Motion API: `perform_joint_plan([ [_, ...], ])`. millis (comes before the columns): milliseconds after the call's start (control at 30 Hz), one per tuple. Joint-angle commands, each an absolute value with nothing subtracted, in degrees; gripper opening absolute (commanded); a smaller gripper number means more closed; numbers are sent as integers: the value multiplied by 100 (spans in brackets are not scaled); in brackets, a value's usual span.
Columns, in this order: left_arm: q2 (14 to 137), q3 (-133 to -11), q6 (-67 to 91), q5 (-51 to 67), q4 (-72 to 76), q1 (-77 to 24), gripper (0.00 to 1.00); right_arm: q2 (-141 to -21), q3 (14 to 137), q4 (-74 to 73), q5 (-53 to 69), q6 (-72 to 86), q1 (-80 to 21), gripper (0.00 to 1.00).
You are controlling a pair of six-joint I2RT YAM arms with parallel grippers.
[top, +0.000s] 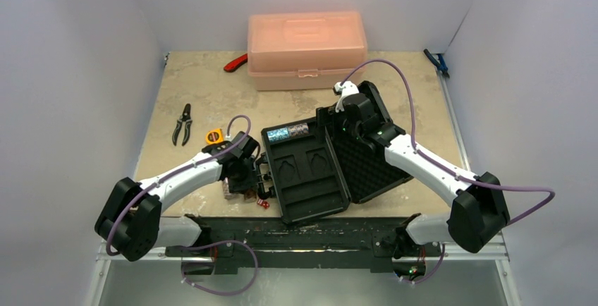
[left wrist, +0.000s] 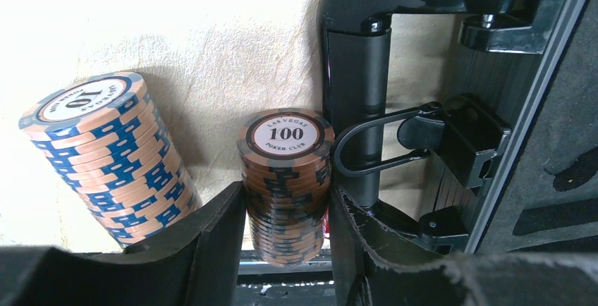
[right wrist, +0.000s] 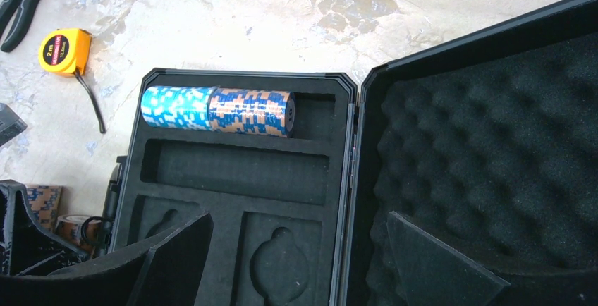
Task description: Pack up texas hold em set
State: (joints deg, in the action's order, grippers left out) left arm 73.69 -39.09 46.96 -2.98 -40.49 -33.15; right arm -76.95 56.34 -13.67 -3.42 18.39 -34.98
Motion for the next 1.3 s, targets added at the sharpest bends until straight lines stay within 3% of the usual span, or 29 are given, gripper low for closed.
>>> perform_joint_plan([
  [0, 7577, -3812, 4683, -325, -3711, -3362, 40, -7708, 5827, -1182, -290, 1803, -3511, 99],
  [300, 7239, -3797, 4568, -352, -4031, -3430, 60, -7725, 5818, -1186, -281, 1802, -3512, 99],
  [700, 7326, -3744, 4569, -321, -3943, -3540, 54, -7761, 5818, -1186, -250, 1811, -3509, 99],
  [900, 7405, -3788, 4578, -353, -3907, -3606, 41, -7739, 5818, -1208, -263, 1811, -3515, 99],
  [1200, 7214, -3832, 4498, -308, -3887, -3656, 4, -7638, 5840, -1237, -267, 1811, -3511, 99],
  [1267, 7117, -3828, 4481, -288, -3864, -3667, 0, -7598, 5836, -1236, -272, 1811, -3515, 99],
])
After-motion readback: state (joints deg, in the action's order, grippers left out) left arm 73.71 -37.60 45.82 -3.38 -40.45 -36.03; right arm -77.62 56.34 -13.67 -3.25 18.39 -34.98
